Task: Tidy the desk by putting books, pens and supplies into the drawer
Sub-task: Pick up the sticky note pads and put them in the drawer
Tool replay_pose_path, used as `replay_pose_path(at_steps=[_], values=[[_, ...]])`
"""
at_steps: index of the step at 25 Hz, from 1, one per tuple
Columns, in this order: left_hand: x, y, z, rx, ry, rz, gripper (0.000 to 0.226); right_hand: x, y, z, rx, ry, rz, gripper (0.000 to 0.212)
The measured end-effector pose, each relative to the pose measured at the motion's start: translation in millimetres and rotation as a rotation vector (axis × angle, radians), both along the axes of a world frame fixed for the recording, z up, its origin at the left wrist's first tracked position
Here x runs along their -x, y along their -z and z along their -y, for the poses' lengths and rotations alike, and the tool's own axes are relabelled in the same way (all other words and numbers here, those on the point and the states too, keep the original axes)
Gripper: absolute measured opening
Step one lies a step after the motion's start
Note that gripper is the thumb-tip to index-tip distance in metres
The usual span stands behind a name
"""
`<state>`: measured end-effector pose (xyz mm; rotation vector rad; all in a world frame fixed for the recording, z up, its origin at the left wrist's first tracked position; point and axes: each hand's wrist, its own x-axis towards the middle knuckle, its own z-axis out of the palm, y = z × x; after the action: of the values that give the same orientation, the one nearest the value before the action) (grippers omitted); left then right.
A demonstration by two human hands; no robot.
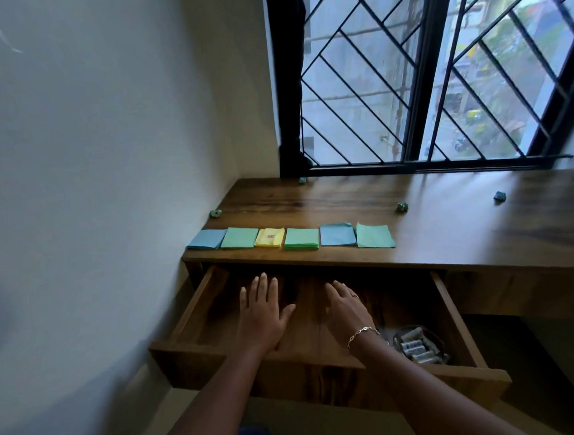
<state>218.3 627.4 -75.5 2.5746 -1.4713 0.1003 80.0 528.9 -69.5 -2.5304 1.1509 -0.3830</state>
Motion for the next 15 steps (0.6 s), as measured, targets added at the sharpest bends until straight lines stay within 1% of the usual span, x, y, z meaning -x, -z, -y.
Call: replay_pose_path(at_steps=[5,9,15], values=[[-25,1,41,-0.046,0.068,0.02,0.066,-20,1,42,-0.027,0.035,-0.026,0.05],[-51,1,78,-0.036,0.14,0.007,0.066,-45,-2,74,-0.047,0.058,0.0,0.047],[-79,-5,139,0.027,0.25,-0.093,0.058,-55,1,144,-0.103,0.255,0.045,0.038]])
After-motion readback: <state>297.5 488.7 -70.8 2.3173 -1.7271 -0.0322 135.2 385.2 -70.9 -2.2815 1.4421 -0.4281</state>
